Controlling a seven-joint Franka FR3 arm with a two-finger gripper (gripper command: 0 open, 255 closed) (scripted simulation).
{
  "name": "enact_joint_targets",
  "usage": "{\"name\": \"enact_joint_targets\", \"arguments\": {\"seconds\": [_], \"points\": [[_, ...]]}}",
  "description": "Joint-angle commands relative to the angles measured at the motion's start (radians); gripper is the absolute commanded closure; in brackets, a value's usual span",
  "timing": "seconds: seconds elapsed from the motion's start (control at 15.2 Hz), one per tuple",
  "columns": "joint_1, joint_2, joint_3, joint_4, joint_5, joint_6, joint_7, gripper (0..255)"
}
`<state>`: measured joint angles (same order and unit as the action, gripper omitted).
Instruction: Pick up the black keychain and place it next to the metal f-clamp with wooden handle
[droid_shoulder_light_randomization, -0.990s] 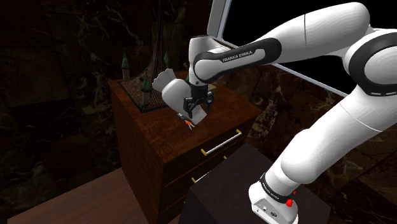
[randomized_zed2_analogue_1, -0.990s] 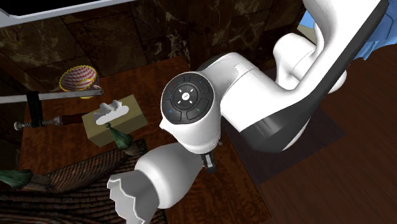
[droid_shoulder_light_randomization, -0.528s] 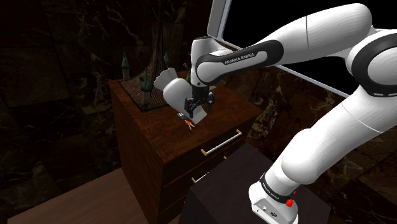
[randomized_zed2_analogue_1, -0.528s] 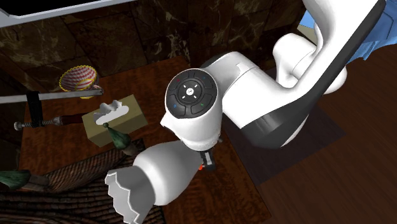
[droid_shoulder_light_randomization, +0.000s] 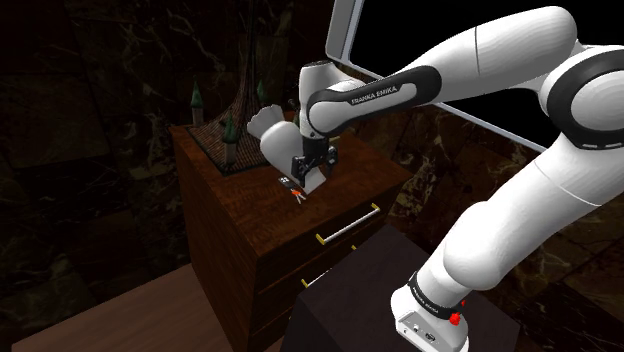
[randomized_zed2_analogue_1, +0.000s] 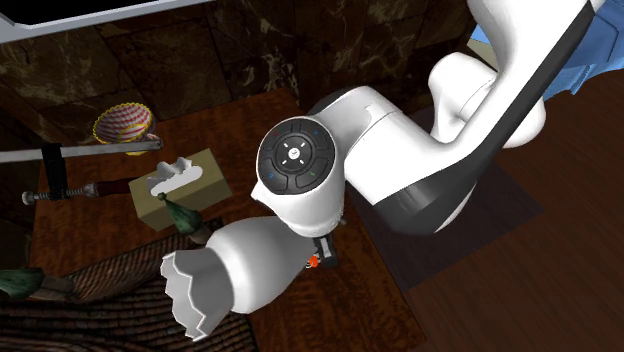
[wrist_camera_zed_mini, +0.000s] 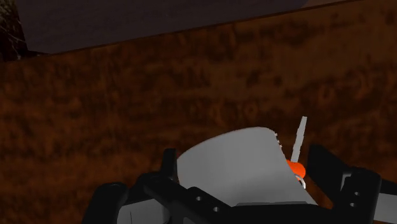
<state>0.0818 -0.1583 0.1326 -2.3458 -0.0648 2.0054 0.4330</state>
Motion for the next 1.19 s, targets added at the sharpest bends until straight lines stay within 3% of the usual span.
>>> {"name": "enact_joint_targets", "arguments": {"seconds": [0.0, 0.2, 0.4, 0.53, 0.59, 1.12], "points": [[0.006, 0.168, -0.001, -0.026, 0.090, 0.374, 0.000, 255], [0.017, 0.202, 0.015, 0.027, 0.094, 0.350, 0.026, 255], [0.029, 0.201, 0.028, -0.009, 0.100, 0.382, 0.051, 255], [0.017, 0.255, 0.018, 0.029, 0.082, 0.397, 0.047, 255], [0.017, 0.153, -0.002, -0.012, 0.097, 0.346, 0.006, 255], [0.047, 0.086, -0.033, 0.031, 0.102, 0.236, 0.003, 255]]}}
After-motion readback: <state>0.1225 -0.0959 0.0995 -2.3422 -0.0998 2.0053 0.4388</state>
